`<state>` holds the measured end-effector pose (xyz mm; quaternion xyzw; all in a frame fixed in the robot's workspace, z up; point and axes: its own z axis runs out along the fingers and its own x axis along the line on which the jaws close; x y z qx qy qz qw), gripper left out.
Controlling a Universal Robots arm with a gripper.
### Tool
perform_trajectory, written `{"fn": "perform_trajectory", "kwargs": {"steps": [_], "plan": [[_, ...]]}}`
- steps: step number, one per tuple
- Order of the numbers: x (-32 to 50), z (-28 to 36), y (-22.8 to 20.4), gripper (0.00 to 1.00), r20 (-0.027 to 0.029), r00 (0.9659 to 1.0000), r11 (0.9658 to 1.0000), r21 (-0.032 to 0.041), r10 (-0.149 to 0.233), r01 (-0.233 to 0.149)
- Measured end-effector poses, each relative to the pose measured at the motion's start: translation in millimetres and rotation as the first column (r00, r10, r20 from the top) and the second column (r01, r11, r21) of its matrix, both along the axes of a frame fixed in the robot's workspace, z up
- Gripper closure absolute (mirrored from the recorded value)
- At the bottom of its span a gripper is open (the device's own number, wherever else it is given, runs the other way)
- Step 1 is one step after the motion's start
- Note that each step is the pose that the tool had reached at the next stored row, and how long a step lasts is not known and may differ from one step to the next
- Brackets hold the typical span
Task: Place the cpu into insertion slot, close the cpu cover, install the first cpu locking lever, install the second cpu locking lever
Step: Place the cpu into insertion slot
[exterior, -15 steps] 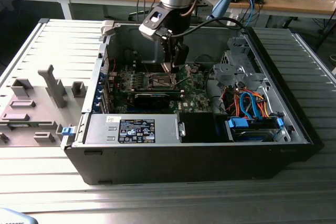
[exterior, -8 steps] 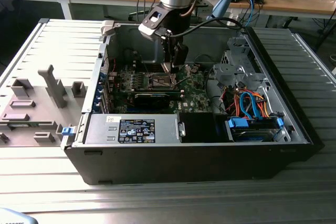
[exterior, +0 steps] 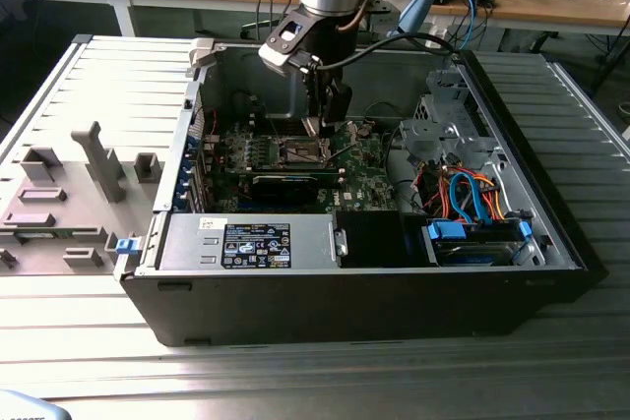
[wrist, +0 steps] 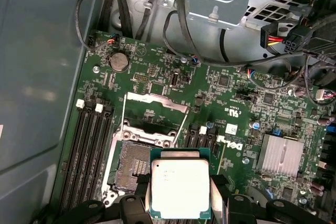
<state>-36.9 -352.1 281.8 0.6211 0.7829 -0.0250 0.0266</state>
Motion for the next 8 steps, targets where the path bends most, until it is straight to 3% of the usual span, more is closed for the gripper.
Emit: {"fn": "perform_trajectory", "kwargs": {"steps": [8], "plan": [[0.0, -0.2, 0.0, 0.46, 0.0001, 0.9998, 0.9998, 0.0001, -0.019, 0.019]]}}
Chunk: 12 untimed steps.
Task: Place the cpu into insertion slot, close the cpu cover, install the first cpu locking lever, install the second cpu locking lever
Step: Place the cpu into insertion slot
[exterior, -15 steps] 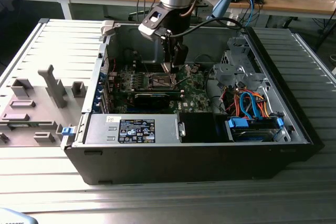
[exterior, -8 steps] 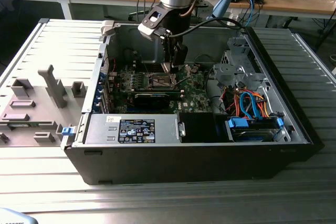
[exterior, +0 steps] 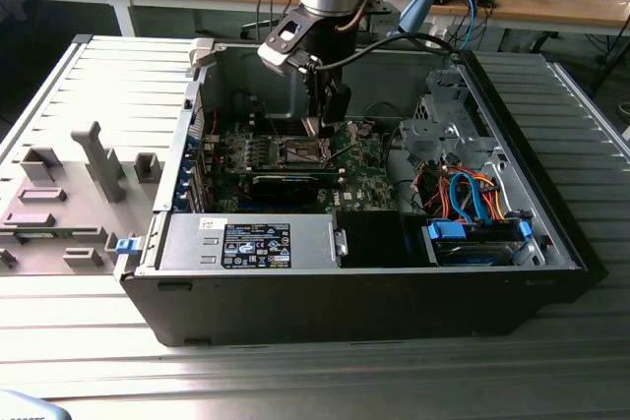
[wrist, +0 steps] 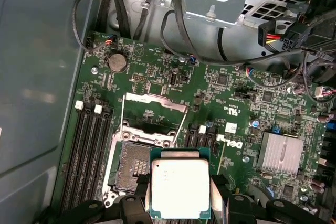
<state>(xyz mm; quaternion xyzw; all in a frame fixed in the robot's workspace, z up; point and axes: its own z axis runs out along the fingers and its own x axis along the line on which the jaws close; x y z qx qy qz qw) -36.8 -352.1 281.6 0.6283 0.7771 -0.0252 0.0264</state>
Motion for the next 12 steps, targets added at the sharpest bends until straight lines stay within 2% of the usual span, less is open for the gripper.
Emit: {"fn": "perform_trajectory", "kwargs": {"steps": [12], "plan": [[0.0, -0.5, 0.0, 0.46, 0.0, 0.9995, 0.9995, 0.0, -0.031, 0.031]]}}
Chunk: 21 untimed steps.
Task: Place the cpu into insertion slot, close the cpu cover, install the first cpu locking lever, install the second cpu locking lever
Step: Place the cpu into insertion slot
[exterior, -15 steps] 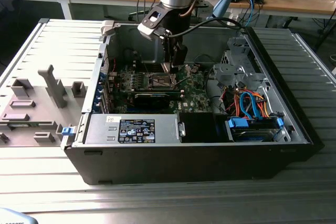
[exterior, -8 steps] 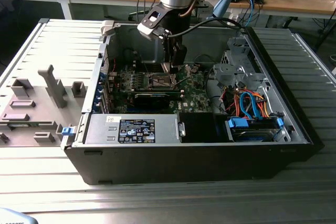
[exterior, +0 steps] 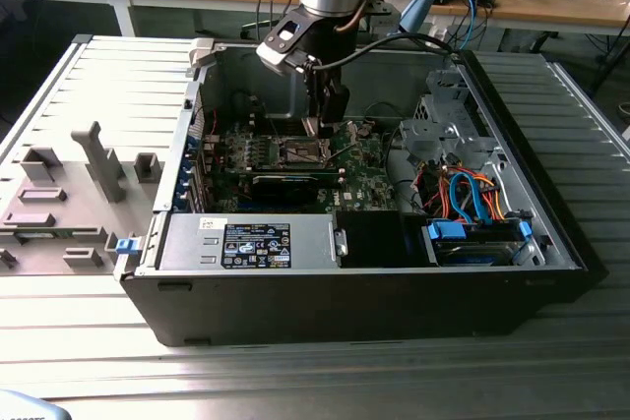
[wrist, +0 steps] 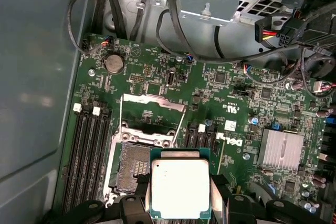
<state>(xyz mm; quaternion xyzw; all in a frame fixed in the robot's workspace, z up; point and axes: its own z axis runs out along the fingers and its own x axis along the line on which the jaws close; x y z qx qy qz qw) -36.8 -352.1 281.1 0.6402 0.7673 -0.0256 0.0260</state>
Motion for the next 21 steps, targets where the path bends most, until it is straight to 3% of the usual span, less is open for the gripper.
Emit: {"fn": "perform_trajectory", "kwargs": {"steps": [10, 18, 21], "plan": [[0.0, -0.3, 0.0, 0.46, 0.0, 0.9998, 0.9998, 0.0, -0.022, 0.022], [0.0, -1.1, 0.0, 0.46, 0.0, 0.998, 0.998, 0.0005, -0.062, 0.062], [0.0, -1.4, 0.0, 0.46, -0.0011, 0.9944, 0.9943, 0.0114, -0.106, 0.106]]}}
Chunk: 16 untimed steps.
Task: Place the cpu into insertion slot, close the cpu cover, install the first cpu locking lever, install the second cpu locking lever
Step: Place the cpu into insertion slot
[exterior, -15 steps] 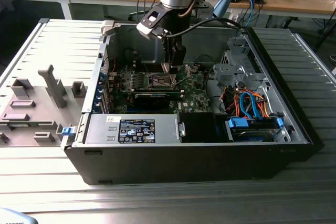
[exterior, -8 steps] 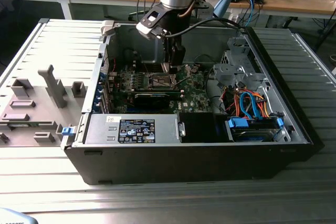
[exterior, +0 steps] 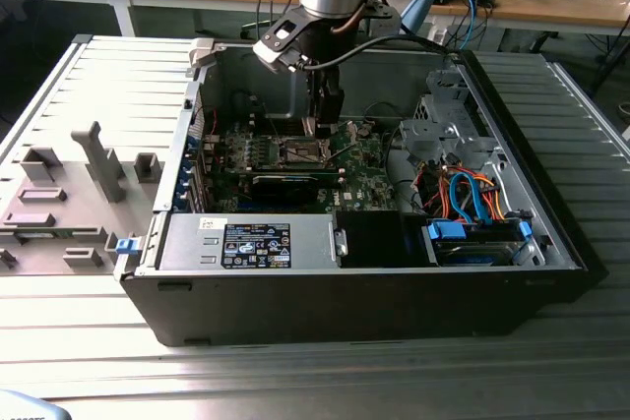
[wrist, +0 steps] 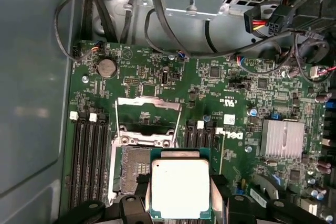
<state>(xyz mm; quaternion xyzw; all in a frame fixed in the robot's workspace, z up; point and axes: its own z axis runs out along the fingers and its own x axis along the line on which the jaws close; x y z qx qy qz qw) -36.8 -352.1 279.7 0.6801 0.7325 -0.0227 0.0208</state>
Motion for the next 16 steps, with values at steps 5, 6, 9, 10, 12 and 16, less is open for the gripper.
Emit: {"fn": "perform_trajectory", "kwargs": {"steps": [5, 6, 9, 10, 12, 16], "plan": [[0.0, -0.2, 0.0, 0.46, -0.0005, 0.9992, 0.9989, 0.023, -0.041, 0.041], [0.0, -0.2, 0.0, 0.46, -0.0007, 0.9989, 0.9985, 0.0295, -0.047, 0.047], [-0.1, -0.3, 0.1, 0.46, -0.001, 0.9988, 0.9981, 0.0352, -0.05, 0.05], [0.0, -0.3, 0.0, 0.46, -0.001, 0.9988, 0.9981, 0.0354, -0.049, 0.049], [0.0, -0.3, 0.0, 0.46, -0.0011, 0.9988, 0.9982, 0.0353, -0.049, 0.049], [-0.4, -0.9, 0.0, 0.46, -0.0011, 0.9988, 0.9982, 0.0353, -0.049, 0.049]]}}
